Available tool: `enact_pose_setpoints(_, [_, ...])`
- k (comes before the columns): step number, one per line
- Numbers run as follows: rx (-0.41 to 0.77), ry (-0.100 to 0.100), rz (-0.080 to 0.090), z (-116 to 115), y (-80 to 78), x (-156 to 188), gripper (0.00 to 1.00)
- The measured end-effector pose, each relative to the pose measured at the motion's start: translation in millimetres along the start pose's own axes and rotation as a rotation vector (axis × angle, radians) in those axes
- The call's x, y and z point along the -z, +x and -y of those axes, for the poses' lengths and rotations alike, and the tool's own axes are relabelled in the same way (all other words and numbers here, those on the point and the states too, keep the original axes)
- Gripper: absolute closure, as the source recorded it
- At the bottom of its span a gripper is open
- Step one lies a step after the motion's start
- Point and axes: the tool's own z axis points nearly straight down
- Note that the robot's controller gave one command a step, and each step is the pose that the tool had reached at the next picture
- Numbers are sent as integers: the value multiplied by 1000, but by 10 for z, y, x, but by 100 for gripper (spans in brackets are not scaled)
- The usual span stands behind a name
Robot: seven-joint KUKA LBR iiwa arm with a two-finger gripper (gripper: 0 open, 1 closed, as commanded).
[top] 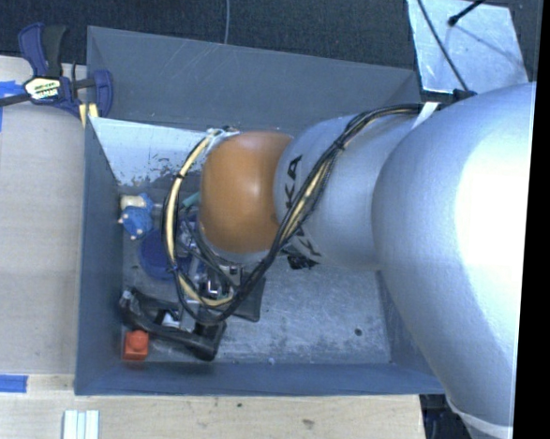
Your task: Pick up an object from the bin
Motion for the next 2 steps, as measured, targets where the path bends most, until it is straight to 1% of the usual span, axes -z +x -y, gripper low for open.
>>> enact_pose_setpoints(1, [-12, 6, -25, -88, -848, -298, 0])
enact_pose_setpoints(2, [-12, 4, -18, -92, -854, -255, 100])
